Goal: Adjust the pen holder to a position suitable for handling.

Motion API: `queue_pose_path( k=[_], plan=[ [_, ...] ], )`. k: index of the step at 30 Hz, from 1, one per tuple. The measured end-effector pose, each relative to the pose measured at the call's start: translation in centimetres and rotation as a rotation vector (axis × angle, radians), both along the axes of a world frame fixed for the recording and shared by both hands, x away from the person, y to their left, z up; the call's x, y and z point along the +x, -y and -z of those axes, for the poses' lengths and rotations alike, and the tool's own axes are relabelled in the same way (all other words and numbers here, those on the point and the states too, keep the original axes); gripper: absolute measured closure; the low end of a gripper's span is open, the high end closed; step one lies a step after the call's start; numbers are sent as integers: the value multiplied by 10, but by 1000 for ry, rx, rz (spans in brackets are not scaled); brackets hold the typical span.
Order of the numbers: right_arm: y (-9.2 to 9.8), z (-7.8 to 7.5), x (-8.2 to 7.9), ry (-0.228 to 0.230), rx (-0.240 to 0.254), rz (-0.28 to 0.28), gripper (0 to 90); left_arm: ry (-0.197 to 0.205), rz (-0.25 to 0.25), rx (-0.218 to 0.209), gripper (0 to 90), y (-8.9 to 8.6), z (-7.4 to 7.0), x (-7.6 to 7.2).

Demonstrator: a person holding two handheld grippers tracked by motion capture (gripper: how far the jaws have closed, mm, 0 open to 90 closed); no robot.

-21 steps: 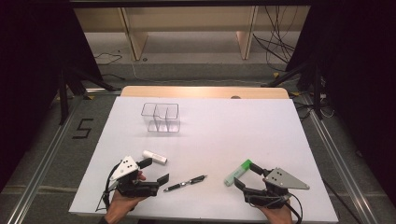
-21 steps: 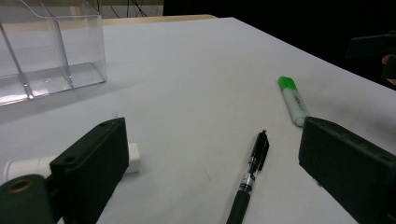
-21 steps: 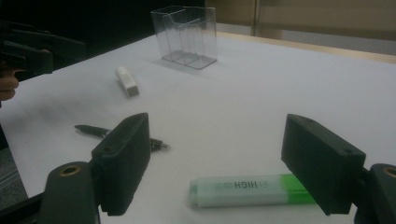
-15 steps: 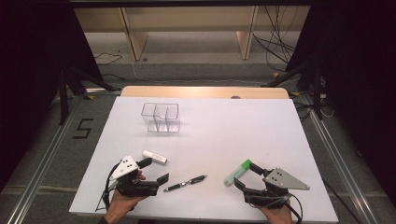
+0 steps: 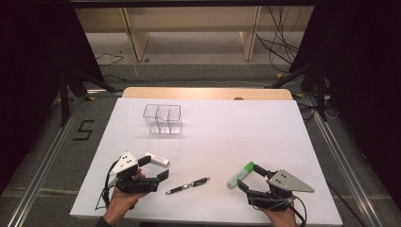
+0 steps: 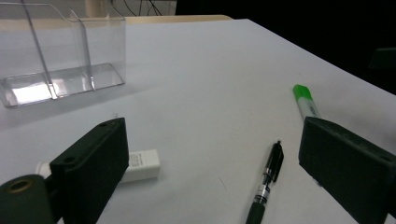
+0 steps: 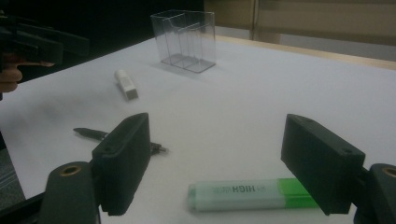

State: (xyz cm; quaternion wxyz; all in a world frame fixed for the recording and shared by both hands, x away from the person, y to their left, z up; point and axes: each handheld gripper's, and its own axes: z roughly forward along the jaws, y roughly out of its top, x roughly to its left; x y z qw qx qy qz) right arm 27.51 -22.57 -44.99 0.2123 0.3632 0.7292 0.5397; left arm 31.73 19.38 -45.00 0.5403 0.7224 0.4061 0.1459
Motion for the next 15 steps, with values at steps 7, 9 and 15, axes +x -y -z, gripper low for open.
queue_pose_path(
  k=[7,9,15],
  plan=[
    [-1,-1,0,0,-5,0,251,-63,-64,33,81,-10,-4,28],
    [0,0,0,-2,-8,-1,251,-75,-82,43,82,-13,-6,36],
    [-1,0,0,-7,-6,-1,252,-71,-134,84,93,-21,-13,54]
  ],
)
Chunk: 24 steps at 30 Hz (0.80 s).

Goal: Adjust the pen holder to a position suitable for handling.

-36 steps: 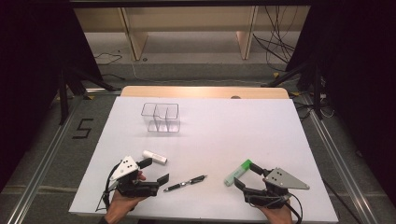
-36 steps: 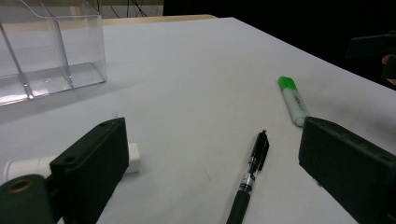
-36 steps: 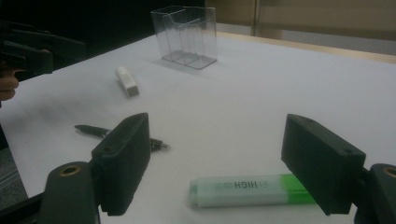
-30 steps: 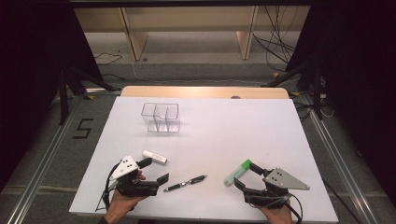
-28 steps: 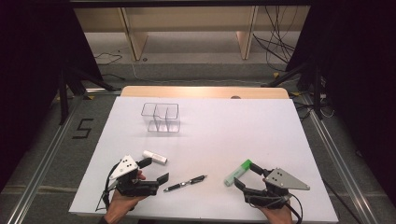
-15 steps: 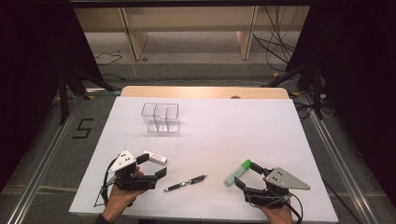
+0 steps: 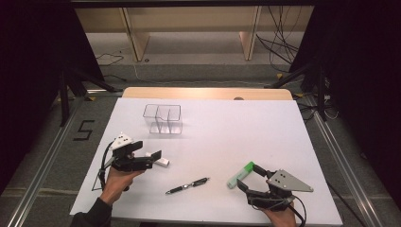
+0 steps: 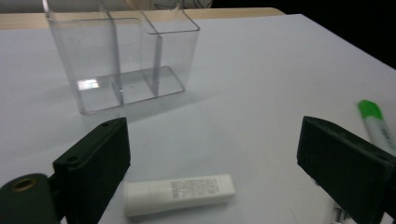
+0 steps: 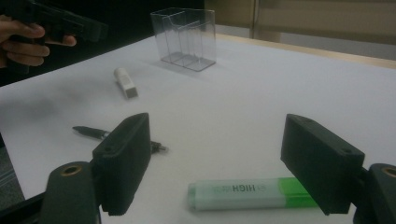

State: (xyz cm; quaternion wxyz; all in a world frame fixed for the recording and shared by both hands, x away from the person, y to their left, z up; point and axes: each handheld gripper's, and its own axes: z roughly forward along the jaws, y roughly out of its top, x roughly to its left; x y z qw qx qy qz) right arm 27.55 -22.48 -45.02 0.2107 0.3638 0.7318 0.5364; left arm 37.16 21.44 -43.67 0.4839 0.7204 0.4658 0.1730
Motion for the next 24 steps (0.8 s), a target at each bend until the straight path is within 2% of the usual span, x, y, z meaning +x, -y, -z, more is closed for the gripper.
queue_pose_path(
  k=[4,9,13,15,17,18,19,24],
  plan=[
    [0,0,0,-1,-5,3,253,1,-41,5,129,-6,0,12],
    [1,0,1,-3,-4,5,255,6,-63,23,190,-12,-1,23],
    [0,1,1,-4,-9,6,256,13,-98,43,324,-18,-3,32],
    [0,0,1,0,-11,5,256,-11,-156,44,396,-27,-2,43],
    [0,0,0,-1,-11,5,257,-22,-174,43,482,-31,-1,46],
    [2,0,1,-5,-6,6,258,-38,-210,46,533,-38,2,55],
    [2,1,1,-5,-5,8,258,-48,-225,49,585,-40,4,60],
    [2,1,2,-6,-5,8,259,-97,-251,73,804,-52,12,87]
  ],
)
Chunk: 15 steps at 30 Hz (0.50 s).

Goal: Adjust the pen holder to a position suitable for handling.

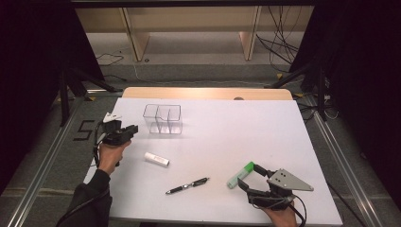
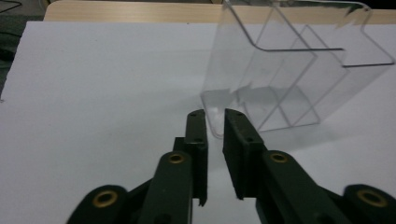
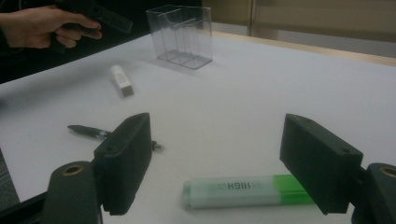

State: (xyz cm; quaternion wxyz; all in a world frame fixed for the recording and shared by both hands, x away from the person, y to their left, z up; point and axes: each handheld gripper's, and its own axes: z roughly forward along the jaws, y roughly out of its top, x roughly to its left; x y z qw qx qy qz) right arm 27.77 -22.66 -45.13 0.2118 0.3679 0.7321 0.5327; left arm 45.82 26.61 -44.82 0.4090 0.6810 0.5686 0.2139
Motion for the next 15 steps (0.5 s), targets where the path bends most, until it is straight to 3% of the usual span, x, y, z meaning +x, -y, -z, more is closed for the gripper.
queue_pose_path(
  k=[3,5,8,15],
  plan=[
    [0,1,1,-8,-2,-1,259,-6,-9,-11,890,-4,2,13],
    [0,1,1,-9,0,-1,259,-11,-6,-14,891,-4,3,17],
    [0,2,2,-13,1,-1,260,-31,14,14,891,-1,6,30],
    [0,2,2,-15,7,-1,258,-53,27,16,891,3,10,45]
  ],
)
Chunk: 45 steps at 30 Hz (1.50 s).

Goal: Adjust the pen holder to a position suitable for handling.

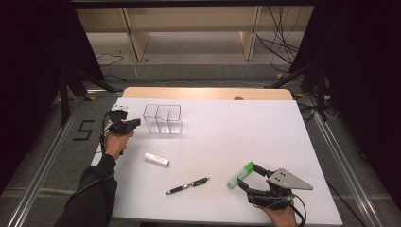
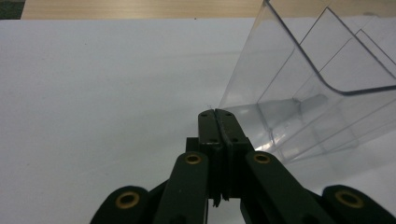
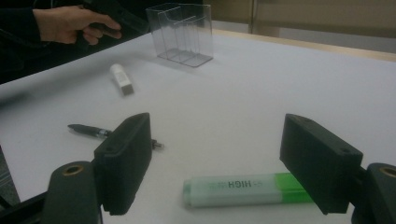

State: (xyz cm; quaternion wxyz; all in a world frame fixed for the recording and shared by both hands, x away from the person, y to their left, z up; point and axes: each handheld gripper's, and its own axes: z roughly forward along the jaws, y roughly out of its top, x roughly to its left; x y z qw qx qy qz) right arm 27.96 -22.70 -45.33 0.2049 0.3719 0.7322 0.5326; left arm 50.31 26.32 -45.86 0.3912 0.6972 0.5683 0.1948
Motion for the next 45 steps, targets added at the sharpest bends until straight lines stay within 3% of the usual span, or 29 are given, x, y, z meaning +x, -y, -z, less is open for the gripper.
queue_pose_path(
  k=[5,10,12,15,28,37,45],
  plan=[
    [0,0,-1,3,3,-4,252,-1,6,-3,892,4,2,10],
    [0,0,0,2,2,0,231,6,19,4,892,7,1,12],
    [0,0,0,0,4,1,224,10,27,-14,892,10,0,12],
    [-1,0,-1,2,5,0,213,7,43,0,892,14,0,16],
    [-1,0,0,-3,6,-2,208,-2,46,-13,893,17,0,20],
    [-1,1,1,-6,3,-4,209,12,105,-1,893,46,-4,20],
    [-1,1,1,-8,4,-3,212,9,125,-9,893,68,-3,25]
  ],
)
